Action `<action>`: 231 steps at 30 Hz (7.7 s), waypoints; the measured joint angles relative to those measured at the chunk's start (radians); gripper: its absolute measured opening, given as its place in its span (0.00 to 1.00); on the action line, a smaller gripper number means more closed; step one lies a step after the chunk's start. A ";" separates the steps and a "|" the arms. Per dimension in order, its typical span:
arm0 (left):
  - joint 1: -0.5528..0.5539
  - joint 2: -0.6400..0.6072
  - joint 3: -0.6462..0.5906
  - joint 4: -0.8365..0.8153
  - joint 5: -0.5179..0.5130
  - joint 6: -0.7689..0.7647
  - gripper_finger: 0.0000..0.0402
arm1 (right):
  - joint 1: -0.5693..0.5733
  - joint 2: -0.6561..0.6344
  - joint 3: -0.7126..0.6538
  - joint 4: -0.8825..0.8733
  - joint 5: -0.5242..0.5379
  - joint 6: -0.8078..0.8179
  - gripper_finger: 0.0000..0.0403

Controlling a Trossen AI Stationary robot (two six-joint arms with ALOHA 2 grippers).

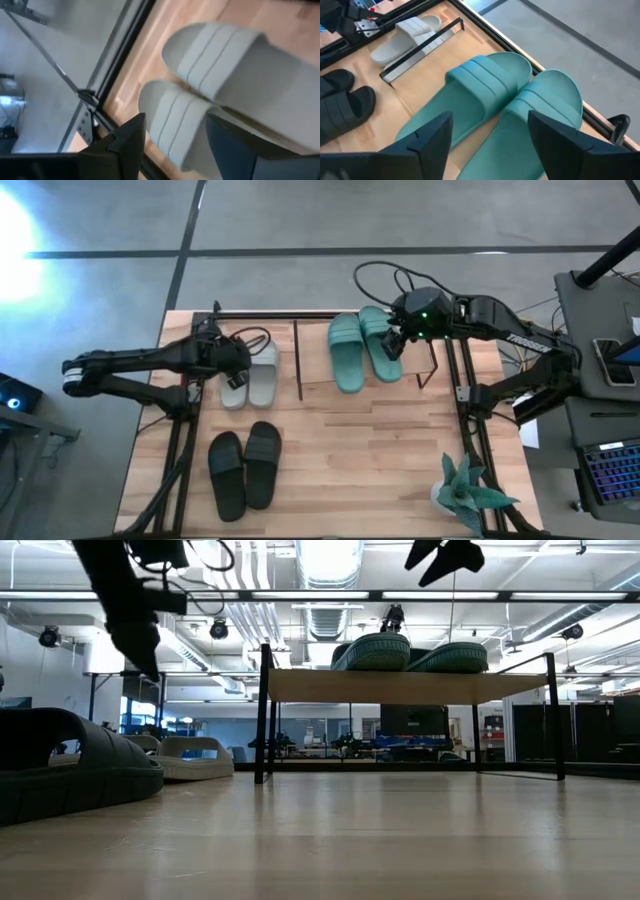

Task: Pick and place slides into the shelf
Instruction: Put the left gray slide under the shelf

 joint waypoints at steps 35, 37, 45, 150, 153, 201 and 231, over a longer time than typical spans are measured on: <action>-0.306 0.147 -0.062 -0.081 0.082 -0.499 0.49 | 0.135 -0.007 0.023 -0.077 -0.025 -0.117 0.65; -0.304 0.185 -0.064 -0.082 0.073 -0.499 0.49 | 0.148 -0.007 0.023 -0.078 -0.022 -0.117 0.65; -0.240 0.441 -0.030 -0.239 0.105 -0.500 0.49 | 0.164 -0.007 0.023 -0.109 -0.019 -0.113 0.65; 0.159 0.347 0.017 -0.054 0.081 -0.001 0.00 | 0.100 -0.001 0.023 -0.097 0.085 0.224 0.64; 0.146 0.230 0.091 -0.091 0.125 -0.011 0.00 | 0.100 -0.001 0.023 -0.097 0.085 0.198 0.62; 0.320 0.439 -0.017 0.081 -0.081 0.196 0.52 | 0.047 0.001 0.023 -0.230 0.040 0.254 0.59; 0.477 0.552 -0.027 0.220 -0.140 0.348 0.03 | -0.006 0.002 0.022 -0.195 0.041 0.240 0.59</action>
